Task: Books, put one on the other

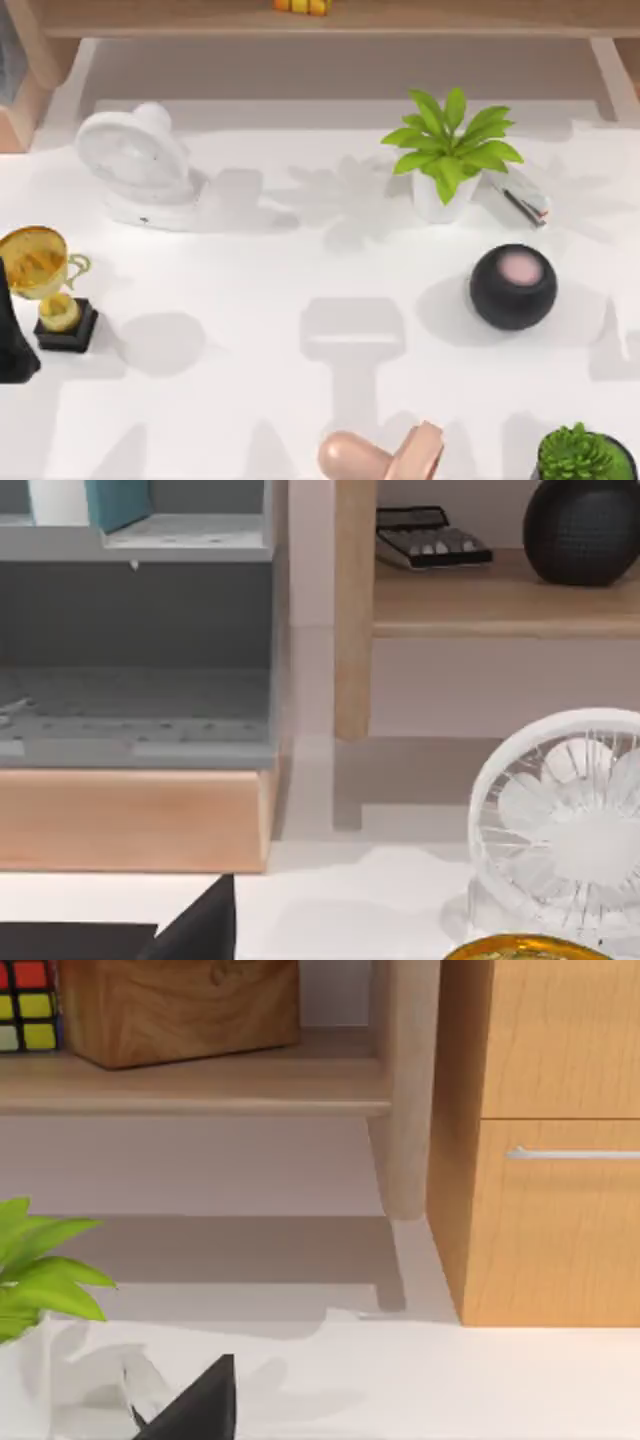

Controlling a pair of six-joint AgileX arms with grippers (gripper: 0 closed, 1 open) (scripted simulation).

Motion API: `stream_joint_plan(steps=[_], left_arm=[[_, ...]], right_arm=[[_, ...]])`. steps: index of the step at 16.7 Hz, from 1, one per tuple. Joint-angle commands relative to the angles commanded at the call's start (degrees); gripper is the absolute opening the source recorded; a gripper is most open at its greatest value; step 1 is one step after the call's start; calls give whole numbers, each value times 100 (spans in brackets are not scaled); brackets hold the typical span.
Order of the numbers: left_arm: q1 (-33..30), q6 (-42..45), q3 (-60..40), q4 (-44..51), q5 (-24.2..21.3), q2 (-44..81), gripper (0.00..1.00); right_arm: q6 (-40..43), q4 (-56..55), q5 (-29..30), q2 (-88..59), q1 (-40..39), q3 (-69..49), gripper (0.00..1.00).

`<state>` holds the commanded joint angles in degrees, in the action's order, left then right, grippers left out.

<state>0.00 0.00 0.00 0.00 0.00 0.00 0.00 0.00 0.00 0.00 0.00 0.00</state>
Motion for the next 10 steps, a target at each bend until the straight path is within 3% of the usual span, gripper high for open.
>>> stream_joint_plan(steps=[5, 10], left_arm=[[96, 0, -339, -139, -105, 356, 100], [504, 2, -1774, -730, -553, 2163, 100]], right_arm=[[0, 0, 0, 0, 0, 0, 100], [0, 0, 0, 0, 0, 0, 100]])
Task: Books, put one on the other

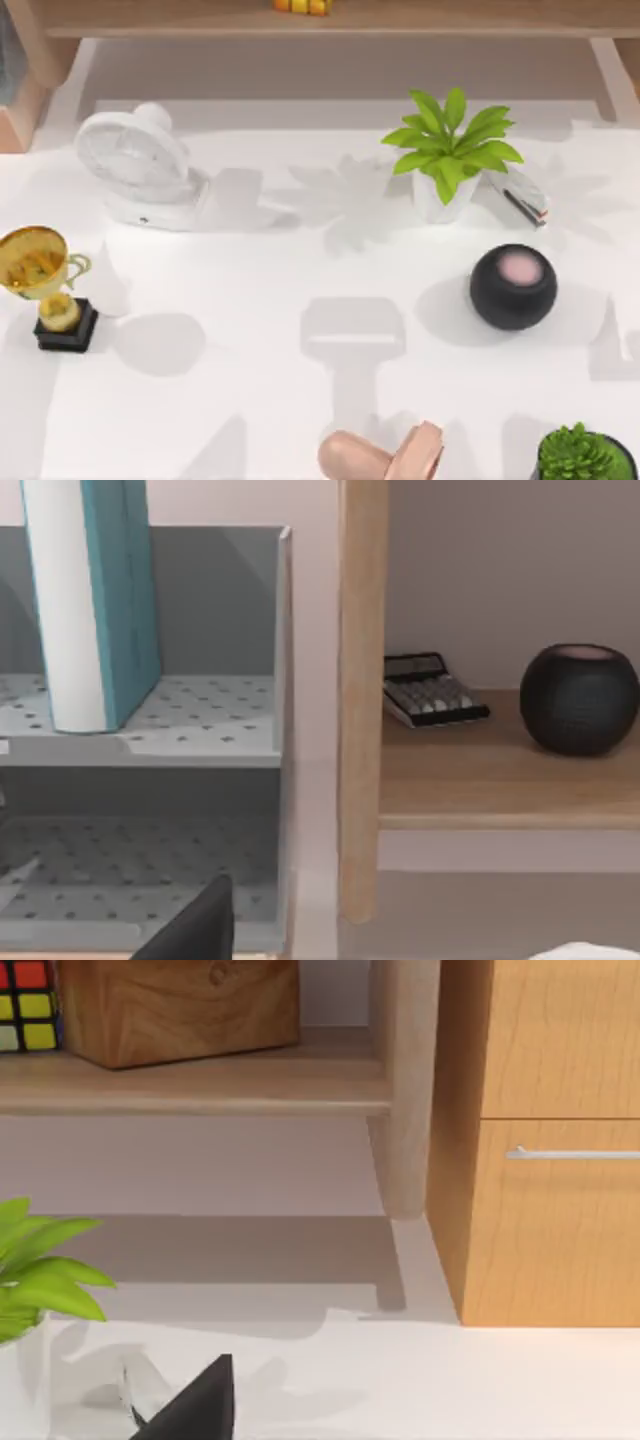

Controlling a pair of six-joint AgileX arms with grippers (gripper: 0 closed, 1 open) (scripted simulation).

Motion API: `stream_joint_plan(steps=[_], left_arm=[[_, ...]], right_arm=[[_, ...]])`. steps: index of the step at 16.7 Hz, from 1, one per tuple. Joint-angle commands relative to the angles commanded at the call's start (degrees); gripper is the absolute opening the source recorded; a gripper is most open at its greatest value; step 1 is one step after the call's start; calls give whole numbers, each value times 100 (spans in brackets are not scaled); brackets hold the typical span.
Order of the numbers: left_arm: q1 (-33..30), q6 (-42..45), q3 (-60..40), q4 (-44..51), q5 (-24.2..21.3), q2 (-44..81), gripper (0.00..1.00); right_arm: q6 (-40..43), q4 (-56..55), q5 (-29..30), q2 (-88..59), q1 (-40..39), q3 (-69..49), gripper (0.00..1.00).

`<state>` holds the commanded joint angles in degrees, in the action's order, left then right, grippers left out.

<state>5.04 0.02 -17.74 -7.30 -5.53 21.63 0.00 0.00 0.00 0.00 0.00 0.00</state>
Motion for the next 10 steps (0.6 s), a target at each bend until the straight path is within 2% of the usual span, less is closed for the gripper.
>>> stream_joint_plan(steps=[10], left_arm=[[1158, 5, -4078, -1679, -1272, 6041, 100]], right_arm=[[0, 0, 0, 0, 0, 0, 100]])
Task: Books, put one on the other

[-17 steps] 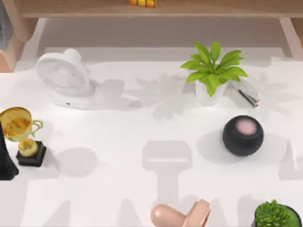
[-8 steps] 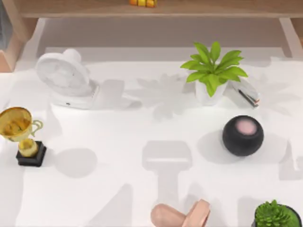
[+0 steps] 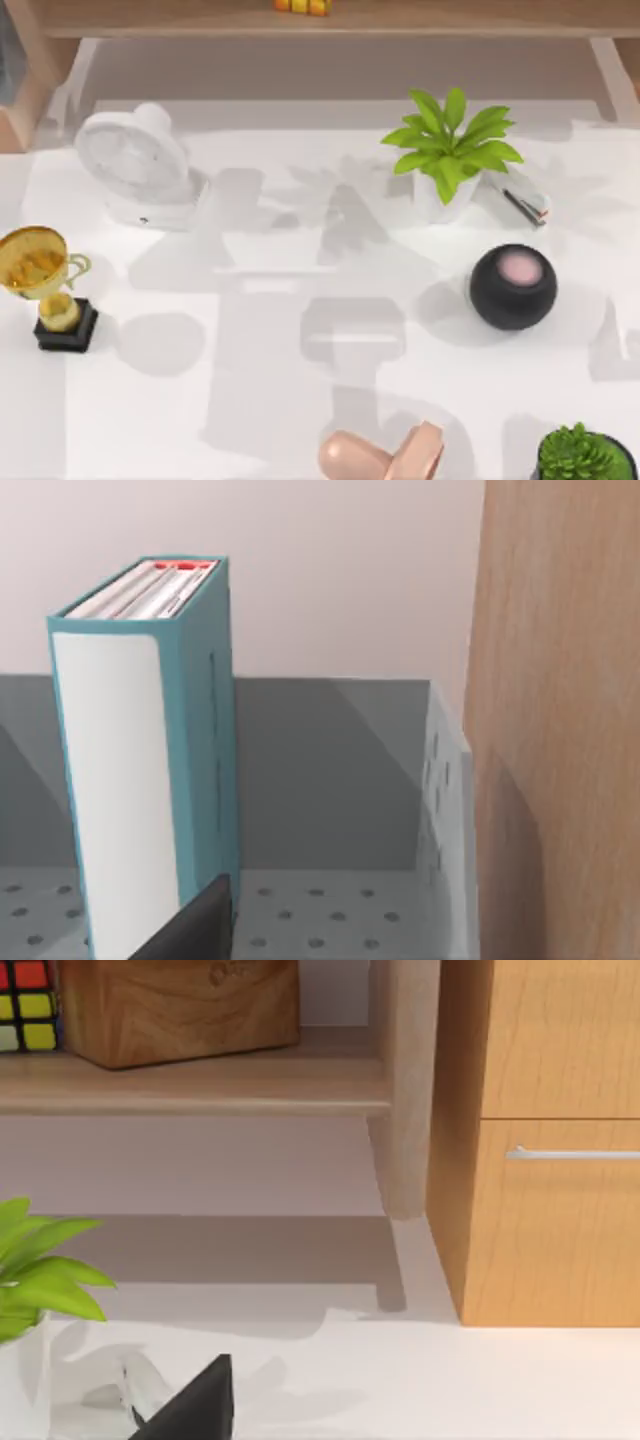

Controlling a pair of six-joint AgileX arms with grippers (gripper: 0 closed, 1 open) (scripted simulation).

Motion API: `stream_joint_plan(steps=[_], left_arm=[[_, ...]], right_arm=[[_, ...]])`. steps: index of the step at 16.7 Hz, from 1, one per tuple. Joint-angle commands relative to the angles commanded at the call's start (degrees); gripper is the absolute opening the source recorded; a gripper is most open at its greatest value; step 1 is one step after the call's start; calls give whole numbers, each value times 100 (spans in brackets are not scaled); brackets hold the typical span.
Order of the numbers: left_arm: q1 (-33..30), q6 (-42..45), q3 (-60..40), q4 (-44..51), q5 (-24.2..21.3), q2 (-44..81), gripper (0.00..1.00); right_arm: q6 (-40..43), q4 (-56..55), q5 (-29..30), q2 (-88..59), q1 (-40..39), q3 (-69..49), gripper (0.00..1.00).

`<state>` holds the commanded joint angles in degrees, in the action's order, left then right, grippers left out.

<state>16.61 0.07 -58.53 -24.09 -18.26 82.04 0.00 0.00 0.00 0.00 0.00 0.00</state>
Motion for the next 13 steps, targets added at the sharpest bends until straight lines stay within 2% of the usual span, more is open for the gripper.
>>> stream_joint_plan(steps=[6, 9, 13], left_arm=[[517, 2, -1831, -749, -567, 2719, 100], [638, 3, -2255, -925, -701, 3304, 100], [656, 3, -2318, -952, -721, 3391, 100]], right_arm=[[0, 0, 0, 0, 0, 0, 100], [0, 0, 0, 0, 0, 0, 100], [0, 0, 0, 0, 0, 0, 100]])
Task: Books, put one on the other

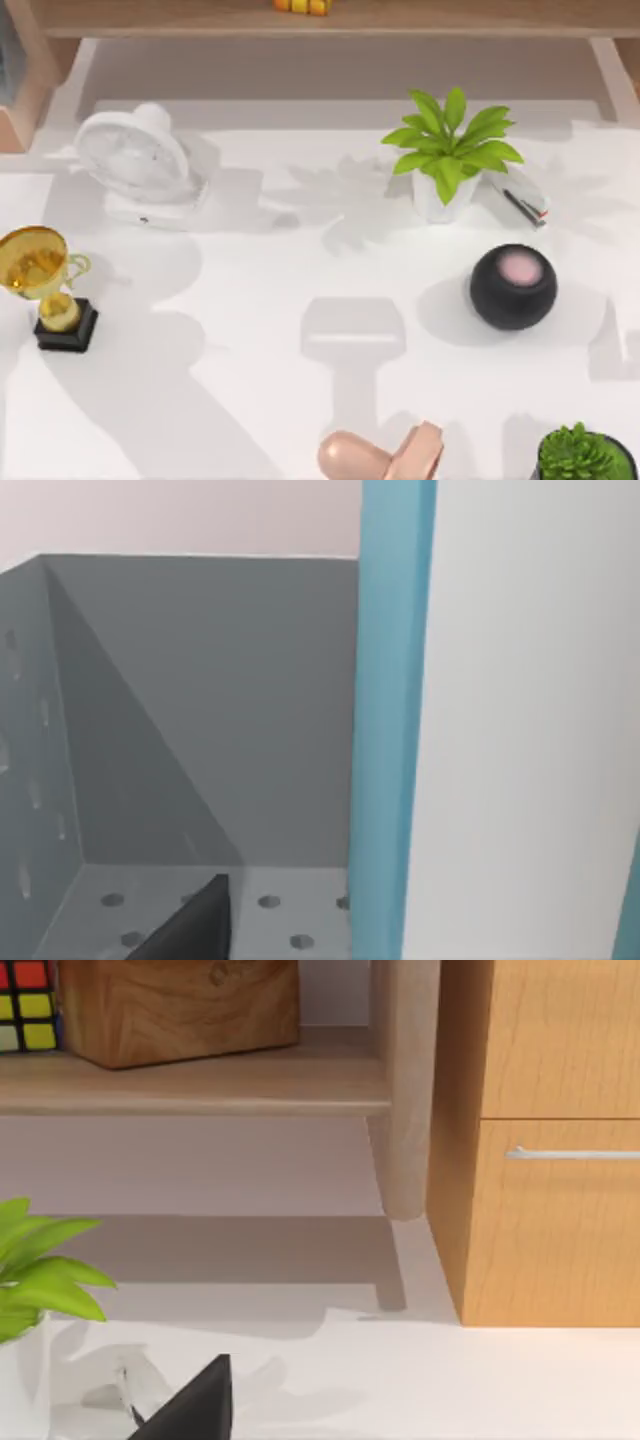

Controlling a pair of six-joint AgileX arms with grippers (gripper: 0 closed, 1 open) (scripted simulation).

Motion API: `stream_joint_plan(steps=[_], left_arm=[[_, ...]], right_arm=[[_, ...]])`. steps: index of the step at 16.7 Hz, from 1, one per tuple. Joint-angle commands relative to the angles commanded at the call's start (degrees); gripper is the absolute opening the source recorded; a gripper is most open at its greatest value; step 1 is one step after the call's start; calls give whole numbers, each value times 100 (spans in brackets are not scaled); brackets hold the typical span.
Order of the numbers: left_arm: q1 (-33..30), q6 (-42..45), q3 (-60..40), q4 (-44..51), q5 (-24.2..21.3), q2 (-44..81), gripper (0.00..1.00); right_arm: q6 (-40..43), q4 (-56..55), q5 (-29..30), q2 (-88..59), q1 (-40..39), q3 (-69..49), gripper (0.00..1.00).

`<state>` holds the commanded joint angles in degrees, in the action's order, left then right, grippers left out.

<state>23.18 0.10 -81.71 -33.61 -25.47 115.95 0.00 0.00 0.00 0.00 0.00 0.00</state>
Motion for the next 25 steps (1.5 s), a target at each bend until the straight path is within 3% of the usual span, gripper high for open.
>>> stream_joint_plan(steps=[15, 25], left_arm=[[-157, -6, -872, 295, 149, 572, 100], [-157, -6, -872, 295, 149, 572, 25]], right_arm=[[0, 0, 0, 0, 0, 0, 100], [0, 0, 0, 0, 0, 0, 100]])
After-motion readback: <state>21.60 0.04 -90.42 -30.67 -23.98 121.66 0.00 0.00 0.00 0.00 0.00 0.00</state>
